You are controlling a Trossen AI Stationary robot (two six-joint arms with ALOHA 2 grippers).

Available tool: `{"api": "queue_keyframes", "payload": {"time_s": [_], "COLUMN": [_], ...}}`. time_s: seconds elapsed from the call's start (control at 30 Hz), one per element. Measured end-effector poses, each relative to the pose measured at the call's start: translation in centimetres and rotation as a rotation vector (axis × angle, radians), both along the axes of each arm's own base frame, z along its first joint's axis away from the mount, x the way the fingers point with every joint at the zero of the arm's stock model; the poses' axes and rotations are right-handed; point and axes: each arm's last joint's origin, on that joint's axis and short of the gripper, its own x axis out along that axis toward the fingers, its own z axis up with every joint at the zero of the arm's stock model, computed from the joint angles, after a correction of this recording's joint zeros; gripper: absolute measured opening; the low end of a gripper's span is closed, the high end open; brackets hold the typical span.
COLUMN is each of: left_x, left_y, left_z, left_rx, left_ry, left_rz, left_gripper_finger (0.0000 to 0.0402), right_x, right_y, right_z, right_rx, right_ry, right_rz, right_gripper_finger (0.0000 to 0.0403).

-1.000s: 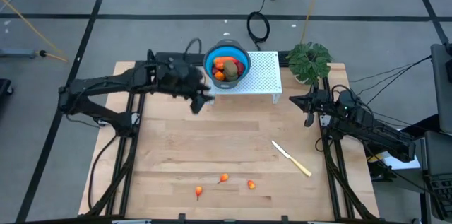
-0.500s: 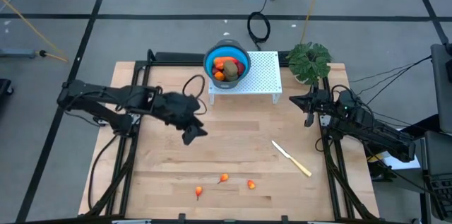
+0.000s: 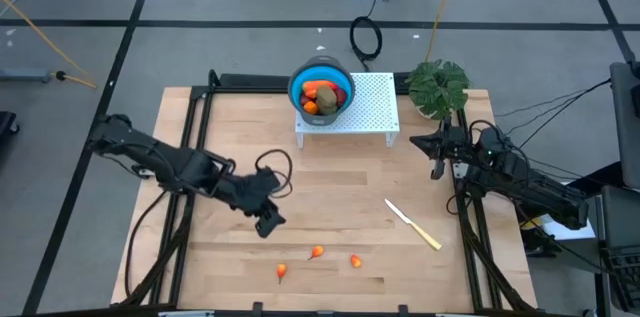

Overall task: Pick & Place Fruit
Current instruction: Put the peach into the blue strainer bowl on the shelf

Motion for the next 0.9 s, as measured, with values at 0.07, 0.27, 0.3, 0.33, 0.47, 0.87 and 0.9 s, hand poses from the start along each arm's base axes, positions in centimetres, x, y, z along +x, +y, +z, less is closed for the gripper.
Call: {"api": "queue_keyframes", "payload": {"time_s": [0.07, 0.27, 0.3, 0.33, 0.47, 0.87, 0.9], "left_x": [0.1, 0.4, 0.5, 0.6, 0.8, 1.2, 1.3], "left_y": [-0.7, -2.8, -3.2, -3.5, -5.2, -9.3, -9.6], "left_z": [-0.5, -2.4, -2.8, -3.1, -4.3, -8.9, -9.3], "left_rx": [-0.003, -0.035, -0.045, -0.059, -0.119, -0.243, -0.244], "left_ry": [0.03, 0.142, 0.163, 0.177, 0.236, 0.437, 0.45], "left_rz": [-0.004, 0.034, 0.05, 0.067, 0.142, 0.437, 0.455], "left_gripper_finger": [0.0218, 0.0218, 0.0218, 0.0218, 0.0218, 0.0218, 0.0218], "right_x": [0.0, 0.0, 0.0, 0.0, 0.0, 0.0, 0.0], "right_y": [0.0, 0.0, 0.0, 0.0, 0.0, 0.0, 0.0], "right_z": [0.0, 0.0, 0.0, 0.0, 0.0, 0.0, 0.0], "right_rx": [0.0, 0.0, 0.0, 0.001, 0.002, 0.001, 0.0], "right_ry": [0.0, 0.0, -0.001, 0.0, 0.0, 0.0, 0.0], "right_rz": [0.0, 0.0, 0.0, 0.0, 0.0, 0.0, 0.0], "right_gripper_finger": [0.0, 0.0, 0.0, 0.0, 0.0, 0.0, 0.0]}}
